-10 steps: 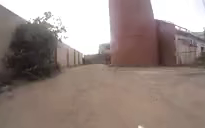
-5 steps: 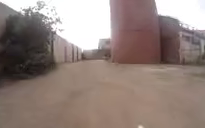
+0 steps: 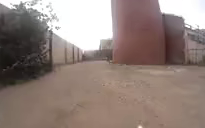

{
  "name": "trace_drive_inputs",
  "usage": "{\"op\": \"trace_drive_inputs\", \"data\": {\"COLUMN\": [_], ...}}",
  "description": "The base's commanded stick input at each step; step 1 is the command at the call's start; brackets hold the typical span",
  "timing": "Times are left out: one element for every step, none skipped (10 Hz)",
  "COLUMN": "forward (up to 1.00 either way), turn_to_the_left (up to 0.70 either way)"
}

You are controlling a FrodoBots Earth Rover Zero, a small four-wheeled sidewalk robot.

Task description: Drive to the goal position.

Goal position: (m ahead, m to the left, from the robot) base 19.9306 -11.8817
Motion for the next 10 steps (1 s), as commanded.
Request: {"op": "trace_drive_inputs", "data": {"forward": [1.00,1.00,1.00,1.00,1.00,1.00,1.00,1.00,1.00,1.00], "turn_to_the_left": [0.00,0.00,0.00,0.00,0.00,0.00,0.00,0.00,0.00,0.00]}}
